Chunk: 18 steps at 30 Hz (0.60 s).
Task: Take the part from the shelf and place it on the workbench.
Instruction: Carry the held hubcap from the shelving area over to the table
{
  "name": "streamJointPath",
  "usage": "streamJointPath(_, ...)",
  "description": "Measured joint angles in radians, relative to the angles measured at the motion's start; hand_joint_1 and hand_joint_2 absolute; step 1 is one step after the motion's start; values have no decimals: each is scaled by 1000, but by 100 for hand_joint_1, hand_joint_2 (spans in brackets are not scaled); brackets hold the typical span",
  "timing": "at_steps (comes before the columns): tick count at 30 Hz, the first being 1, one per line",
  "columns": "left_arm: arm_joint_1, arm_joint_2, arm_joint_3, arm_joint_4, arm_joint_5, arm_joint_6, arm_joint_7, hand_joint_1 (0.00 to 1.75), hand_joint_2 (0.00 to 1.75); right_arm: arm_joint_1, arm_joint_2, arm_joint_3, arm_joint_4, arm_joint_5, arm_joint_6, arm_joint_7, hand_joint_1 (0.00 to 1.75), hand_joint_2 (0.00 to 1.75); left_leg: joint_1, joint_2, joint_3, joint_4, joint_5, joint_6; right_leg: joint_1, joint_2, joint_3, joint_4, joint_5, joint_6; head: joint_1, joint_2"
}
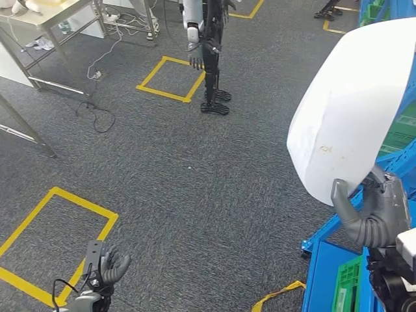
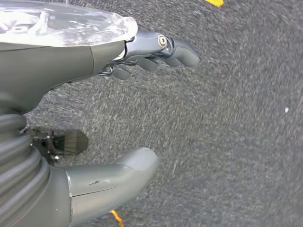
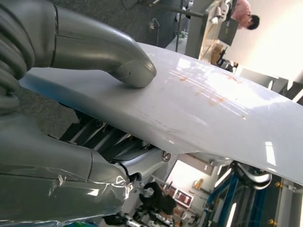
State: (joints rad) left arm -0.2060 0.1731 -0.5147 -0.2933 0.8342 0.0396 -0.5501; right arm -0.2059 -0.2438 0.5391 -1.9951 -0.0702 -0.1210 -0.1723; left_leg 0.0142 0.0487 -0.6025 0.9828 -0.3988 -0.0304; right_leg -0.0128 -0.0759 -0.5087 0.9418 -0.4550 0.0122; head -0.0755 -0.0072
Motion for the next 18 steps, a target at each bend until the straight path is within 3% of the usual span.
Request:
streamJointPath(1, -2, 0, 0, 0, -3, 2, 0, 0, 175, 0, 0, -1, 0, 0, 2, -1, 175, 175, -2, 8, 14, -28, 4, 5, 4, -9, 2, 1, -4, 6, 1, 0)
streamJointPath(3, -3, 0, 0, 0, -9, 8, 1, 0, 175, 1, 0, -3, 0, 0, 4, -2, 175, 175, -4, -10, 14, -33, 1, 19, 4, -24, 8, 2, -11, 17, 9, 0)
streamJointPath(5, -3, 1, 0, 0, -17, 17, 2, 0, 175, 1, 1, -5, 0, 2, 7, -3, 175, 175, -3, -29, 18, -35, 1, 32, -2, 1, 0, 29, -34, 28, 15, 0)
streamJointPath(7, -6, 1, 0, 0, -26, 32, 2, 0, 175, 1, 1, -8, 1, 3, 9, -5, 175, 175, -1, -46, 23, -37, 0, 42, -6, 50, -51, 140, -92, 33, 20, 0)
streamJointPath(9, -8, 0, 0, 0, -33, 45, 2, 0, 175, 2, 1, -10, 2, 3, 10, -5, 175, 175, -4, -66, 24, -36, -2, 47, -5, 69, -126, 286, -146, 33, 24, 0)
streamJointPath(10, -8, -1, 0, 0, -35, 49, 2, 0, 175, 2, 1, -11, 3, 3, 10, -5, 175, 175, -6, -78, 26, -36, -3, 48, -4, 72, -149, 324, -149, 32, 25, 0)
streamJointPath(11, -7, -2, 0, 0, -36, 51, 2, 0, 175, 2, 1, -12, 4, 3, 11, -5, 175, 175, -8, -90, 28, -35, -4, 49, -4, 73, -153, 320, -131, 29, 25, 0)
streamJointPath(12, -7, -3, 0, 0, -37, 52, 2, 0, 175, 2, 1, -12, 5, 3, 12, -5, 175, 175, -9, -104, 32, -35, -5, 49, -4, 78, -137, 274, -93, 24, 25, 0)
streamJointPath(14, -7, -7, 0, 0, -34, 47, 5, 0, 175, 1, 1, -14, 6, 3, 14, -6, 175, 175, -10, -130, 37, -34, -8, 47, -3, 114, -78, 130, -12, 10, 25, 0)
streamJointPath(15, -8, -8, 0, 0, -29, 40, 8, 0, 175, 1, 1, -14, 6, 3, 16, -6, 175, 175, -10, -141, 35, -33, -9, 44, -3, 134, -52, 72, 10, 5, 25, 0)
streamJointPath(17, -5, -9, 0, 0, -12, 19, 17, 0, 175, 0, 1, -15, 6, 3, 18, -6, 175, 175, -6, -162, 26, -32, -5, 34, -1, 150, -29, 26, 11, -1, 27, 0)
streamJointPath(18, -2, -7, 1, 0, -5, 9, 21, 0, 175, 0, 1, -15, 6, 3, 19, -6, 175, 175, -4, -173, 22, -34, -2, 27, -1, 140, -23, 17, 10, -3, 27, 0)
